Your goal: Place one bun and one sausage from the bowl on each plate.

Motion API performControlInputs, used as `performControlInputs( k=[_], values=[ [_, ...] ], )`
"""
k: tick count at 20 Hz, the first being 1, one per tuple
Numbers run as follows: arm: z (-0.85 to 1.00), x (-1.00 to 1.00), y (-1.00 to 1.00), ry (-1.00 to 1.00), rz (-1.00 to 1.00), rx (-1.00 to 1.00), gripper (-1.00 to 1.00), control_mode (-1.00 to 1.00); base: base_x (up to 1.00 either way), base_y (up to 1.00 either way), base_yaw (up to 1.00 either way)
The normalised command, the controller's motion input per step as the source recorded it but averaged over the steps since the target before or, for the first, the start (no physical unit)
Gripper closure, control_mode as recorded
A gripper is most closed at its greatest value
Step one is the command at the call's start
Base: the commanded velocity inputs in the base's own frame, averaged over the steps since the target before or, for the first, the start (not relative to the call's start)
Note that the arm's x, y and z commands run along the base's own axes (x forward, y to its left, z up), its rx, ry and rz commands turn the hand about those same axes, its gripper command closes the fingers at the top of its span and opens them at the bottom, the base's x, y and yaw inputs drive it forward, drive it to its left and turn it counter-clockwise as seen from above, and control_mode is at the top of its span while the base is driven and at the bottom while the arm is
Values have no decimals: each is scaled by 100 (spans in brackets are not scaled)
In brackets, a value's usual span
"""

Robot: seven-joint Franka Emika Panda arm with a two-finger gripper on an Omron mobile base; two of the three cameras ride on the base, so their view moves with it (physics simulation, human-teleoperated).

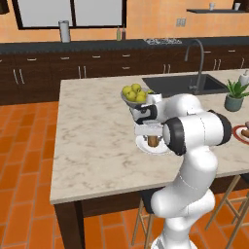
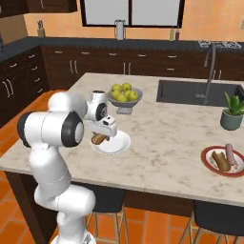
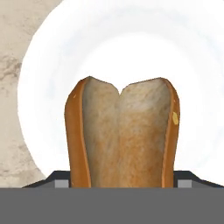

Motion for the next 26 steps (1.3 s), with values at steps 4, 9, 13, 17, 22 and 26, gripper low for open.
performControlInputs(
  k=[4,9,13,17,22,26],
  values=[
    [-45,47,3,2,0,0,-100,-100,0,0,0],
    [-12,3,0,0,0,0,-100,-100,0,0,0],
    [0,0,0,0,0,0,-100,-100,0,0,0],
    [6,-4,0,0,0,0,-100,-100,0,0,0],
    [83,-87,17,-7,0,-9,-100,-100,0,0,0],
    [87,-100,14,-28,0,-4,-100,-100,0,0,0]
  ],
)
